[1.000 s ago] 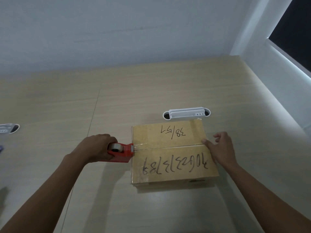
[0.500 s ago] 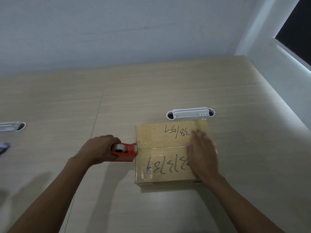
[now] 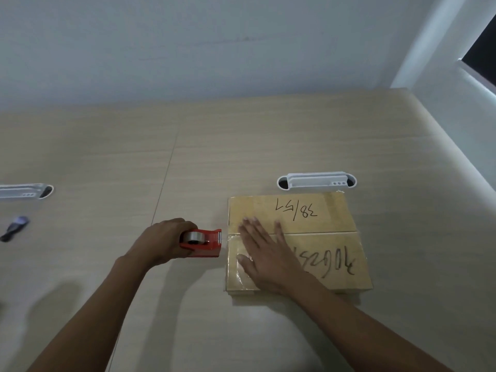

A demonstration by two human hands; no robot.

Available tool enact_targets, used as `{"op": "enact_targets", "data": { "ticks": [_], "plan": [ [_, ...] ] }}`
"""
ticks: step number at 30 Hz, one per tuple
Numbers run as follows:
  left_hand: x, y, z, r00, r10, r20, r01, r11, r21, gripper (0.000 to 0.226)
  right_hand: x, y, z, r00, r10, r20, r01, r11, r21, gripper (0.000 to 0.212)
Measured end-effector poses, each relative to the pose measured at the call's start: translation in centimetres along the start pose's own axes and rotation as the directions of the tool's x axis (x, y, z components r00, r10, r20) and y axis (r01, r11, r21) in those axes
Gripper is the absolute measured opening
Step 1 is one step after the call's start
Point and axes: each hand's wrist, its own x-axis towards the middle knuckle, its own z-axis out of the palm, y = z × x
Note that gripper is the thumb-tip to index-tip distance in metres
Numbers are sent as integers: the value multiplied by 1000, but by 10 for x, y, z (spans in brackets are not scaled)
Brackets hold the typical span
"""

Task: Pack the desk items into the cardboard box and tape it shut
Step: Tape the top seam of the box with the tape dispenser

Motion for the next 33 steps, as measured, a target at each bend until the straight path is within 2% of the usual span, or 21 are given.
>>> {"op": "enact_targets", "data": {
  "ticks": [3, 7, 13, 18, 21, 23, 24, 27, 30, 33],
  "plan": [
    [4, -3, 2, 1000, 9, 6, -8, 999, -53, 51, 14, -9, 8, 996, -86, 12, 87, 996, -37, 63],
    [9, -7, 7, 999, 31, 20, -28, 995, -98, 55, 15, -10, 20, 998, -57, 1, 57, 997, -45, 67],
    [6, -6, 12, 998, 35, -49, -45, 975, -218, 52, 16, -15, 21, 1000, -22, 0, 22, 1000, 7, 69],
    [-14, -8, 5, 963, -144, -229, 40, 914, -404, 51, 17, -18, 19, 1000, -1, -11, 1, 1000, 22, 71],
    [-10, 2, 6, 926, -301, -226, 168, 867, -469, 43, 17, -19, 19, 1000, 3, 1, -3, 1000, 6, 72],
    [-2, 17, 18, 887, -412, -210, 275, 834, -478, 40, 17, -19, 18, 1000, 6, 11, -6, 1000, 5, 72],
    [3, 26, 26, 850, -495, -182, 346, 783, -516, 38, 17, -19, 18, 1000, 8, 10, -8, 1000, 3, 72],
    [13, 47, 61, 696, -716, -53, 520, 554, -650, 36, 18, -19, 20, 1000, 6, -1, -6, 1000, -12, 72],
    [18, 58, 91, 574, -819, 5, 587, 407, -700, 40, 18, -18, 22, 1000, 2, -4, -2, 1000, -15, 72],
    [17, 65, 105, 482, -876, 12, 596, 318, -737, 40, 18, -17, 23, 1000, -1, 4, 1, 1000, -14, 72]
  ]
}}
